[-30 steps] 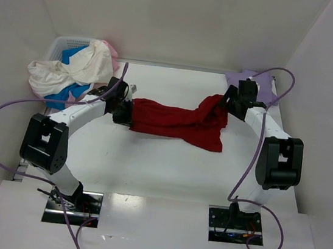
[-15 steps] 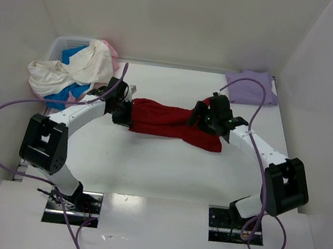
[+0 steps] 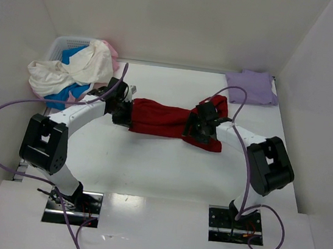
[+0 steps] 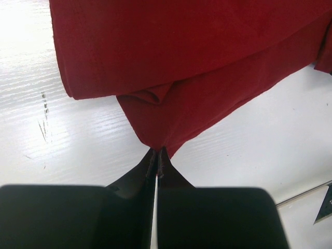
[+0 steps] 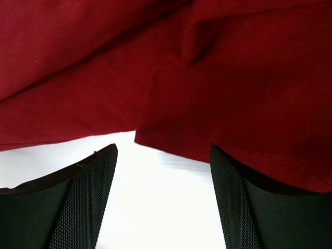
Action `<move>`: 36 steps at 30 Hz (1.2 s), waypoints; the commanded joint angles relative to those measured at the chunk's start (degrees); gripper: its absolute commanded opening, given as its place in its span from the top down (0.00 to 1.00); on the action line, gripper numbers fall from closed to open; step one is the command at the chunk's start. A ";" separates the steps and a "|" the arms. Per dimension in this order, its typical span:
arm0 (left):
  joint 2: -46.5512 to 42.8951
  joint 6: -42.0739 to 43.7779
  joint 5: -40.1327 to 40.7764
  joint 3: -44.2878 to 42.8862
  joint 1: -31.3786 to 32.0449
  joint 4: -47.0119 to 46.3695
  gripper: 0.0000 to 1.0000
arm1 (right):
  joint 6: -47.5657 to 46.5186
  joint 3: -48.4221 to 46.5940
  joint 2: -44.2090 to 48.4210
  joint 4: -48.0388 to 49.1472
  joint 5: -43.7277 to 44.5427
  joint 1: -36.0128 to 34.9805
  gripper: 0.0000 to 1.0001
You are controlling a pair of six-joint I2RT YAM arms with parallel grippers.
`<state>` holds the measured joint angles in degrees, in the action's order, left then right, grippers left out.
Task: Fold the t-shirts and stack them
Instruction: Flatten out the tshirt
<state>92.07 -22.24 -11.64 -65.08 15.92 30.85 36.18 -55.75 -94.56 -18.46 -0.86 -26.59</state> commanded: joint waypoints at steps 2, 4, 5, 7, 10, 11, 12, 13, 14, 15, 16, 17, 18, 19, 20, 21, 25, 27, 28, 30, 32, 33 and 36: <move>-0.14 1.50 -0.31 0.74 0.16 -0.53 1.00 | -0.06 -3.40 -2.72 2.02 3.23 -1.18 0.23; -0.14 1.50 -0.31 0.74 0.16 -0.53 1.00 | -0.06 -4.02 -3.43 1.50 3.76 -2.50 0.24; -0.14 1.50 -0.31 0.74 0.16 -0.53 1.00 | -0.06 -4.63 -3.43 1.50 4.29 -2.50 0.24; -0.14 1.50 -0.31 1.27 0.16 -0.53 1.00 | -0.06 -6.56 -5.45 0.97 5.52 -4.16 0.24; -0.14 1.50 -0.31 1.27 0.16 -0.53 1.00 | -0.06 -7.88 -7.04 -0.35 7.10 -4.96 0.26; -0.14 2.02 -0.31 1.27 0.16 -0.53 1.00 | -0.06 -8.41 -7.82 -0.35 7.10 -4.96 0.26; -0.14 2.02 -0.31 1.27 0.16 -0.53 1.00 | -0.06 -8.41 -7.83 -0.35 7.10 -5.49 0.29; -0.14 2.02 -0.31 1.27 0.16 -0.53 1.00 | -0.06 -8.41 -8.35 -0.35 7.63 -5.49 0.32; -0.14 2.02 -0.31 1.27 0.16 -0.53 1.00 | -0.06 -8.41 -8.36 -0.87 7.63 -5.49 0.35; -0.14 2.02 -0.31 1.27 0.16 -0.53 1.00 | -0.06 -8.41 -8.88 -0.88 8.68 -5.49 0.37; -0.14 2.02 -0.31 1.27 0.16 -0.53 1.00 | -0.06 -9.02 -8.88 -1.57 9.21 -5.49 0.37; -0.14 2.02 -0.31 1.27 0.16 -0.53 1.00 | -0.06 -9.03 -8.88 -2.62 10.08 -5.49 0.38; -0.14 2.02 -0.31 1.79 0.16 -0.53 1.00 | -0.06 -9.03 -8.88 -2.64 10.87 -5.49 0.40; -0.14 2.02 -0.31 1.80 0.16 -0.53 1.00 | -0.06 -9.03 -8.88 -3.51 12.54 -5.49 0.43; -0.14 2.02 -0.31 1.80 0.16 -0.53 1.00 | -0.58 -9.55 -8.88 -4.12 12.55 -5.49 0.43; -0.14 2.02 -0.31 1.80 0.16 -0.53 1.00 | -0.59 -9.56 -8.36 -4.13 13.34 -5.49 0.45; -0.14 2.02 -0.31 1.80 0.16 -1.06 1.00 | -0.59 -9.56 -8.36 -4.13 13.87 -5.49 0.61; -0.14 2.02 -0.31 1.80 0.16 -1.06 1.00 | -0.59 -9.03 -8.36 -4.13 13.87 -5.49 0.66; -0.14 2.02 -0.31 1.80 0.16 -1.06 1.00 | -0.59 -9.03 -8.36 -3.61 13.18 -5.49 0.70; -0.14 2.02 -0.31 1.80 0.16 -1.06 1.00 | -0.59 -9.03 -9.58 -3.60 13.17 -5.49 0.76; -0.14 2.02 -0.31 1.80 0.16 -1.06 1.00 | -0.59 -9.03 -9.59 -3.60 12.65 -5.49 0.77; -0.14 2.02 -0.31 1.80 0.16 -1.06 1.00 | -0.59 -9.03 -9.59 -3.60 12.64 -5.49 0.81; -0.14 2.02 -0.31 1.80 0.16 -1.06 1.00 | -0.59 -9.03 -9.59 -3.08 12.64 -5.49 1.00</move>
<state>92.07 -21.12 -11.68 -63.42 15.92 30.28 35.29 -62.96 -103.63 -21.63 10.35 -31.64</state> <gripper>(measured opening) 0.010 0.057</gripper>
